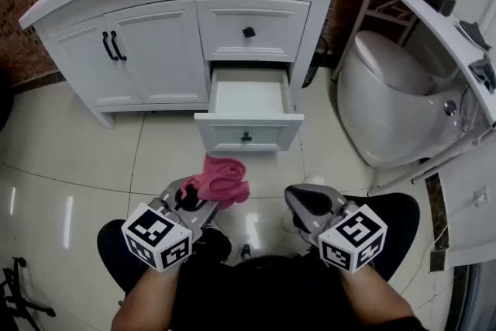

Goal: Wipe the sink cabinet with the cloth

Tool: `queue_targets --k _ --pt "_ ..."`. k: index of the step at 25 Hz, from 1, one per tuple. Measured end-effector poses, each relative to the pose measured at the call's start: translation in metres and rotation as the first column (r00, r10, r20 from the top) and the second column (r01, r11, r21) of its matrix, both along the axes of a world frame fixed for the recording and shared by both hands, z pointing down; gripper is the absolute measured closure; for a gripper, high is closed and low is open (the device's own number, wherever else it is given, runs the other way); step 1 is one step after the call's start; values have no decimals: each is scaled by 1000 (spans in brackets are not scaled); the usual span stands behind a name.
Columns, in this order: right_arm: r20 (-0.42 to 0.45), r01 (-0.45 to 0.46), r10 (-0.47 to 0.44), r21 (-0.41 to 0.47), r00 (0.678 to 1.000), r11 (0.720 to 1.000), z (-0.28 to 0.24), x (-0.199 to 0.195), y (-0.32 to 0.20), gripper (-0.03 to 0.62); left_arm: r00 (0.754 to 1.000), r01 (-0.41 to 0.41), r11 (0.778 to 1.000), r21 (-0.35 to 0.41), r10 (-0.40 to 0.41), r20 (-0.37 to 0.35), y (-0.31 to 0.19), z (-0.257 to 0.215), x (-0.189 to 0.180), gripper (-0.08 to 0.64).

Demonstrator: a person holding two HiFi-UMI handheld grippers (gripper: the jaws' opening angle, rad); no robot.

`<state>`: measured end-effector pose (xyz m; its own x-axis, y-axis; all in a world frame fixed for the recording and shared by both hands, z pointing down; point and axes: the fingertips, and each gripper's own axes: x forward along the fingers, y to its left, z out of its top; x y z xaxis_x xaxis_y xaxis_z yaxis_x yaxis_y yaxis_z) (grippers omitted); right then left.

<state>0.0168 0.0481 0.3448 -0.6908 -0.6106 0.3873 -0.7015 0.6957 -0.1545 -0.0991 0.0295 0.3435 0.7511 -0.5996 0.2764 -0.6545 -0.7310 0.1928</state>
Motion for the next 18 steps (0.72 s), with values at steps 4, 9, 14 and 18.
queue_targets --k 4,9,14,18 --pt "4 3 -3 0 1000 1000 1 -1 0 584 1000 -1 1000 1 1 1 0 1 1 468" --pt "3 17 -17 -6 1000 1000 2 -5 -3 584 999 -20 1000 -2 20 26 -1 1 5 468" --pt "-20 58 -58 -4 998 998 -7 -11 -12 584 997 -48 999 12 47 62 -10 -11 13 468" --pt "-61 107 -106 14 992 994 -23 -17 -26 584 995 -63 998 28 60 85 -29 -28 15 468"
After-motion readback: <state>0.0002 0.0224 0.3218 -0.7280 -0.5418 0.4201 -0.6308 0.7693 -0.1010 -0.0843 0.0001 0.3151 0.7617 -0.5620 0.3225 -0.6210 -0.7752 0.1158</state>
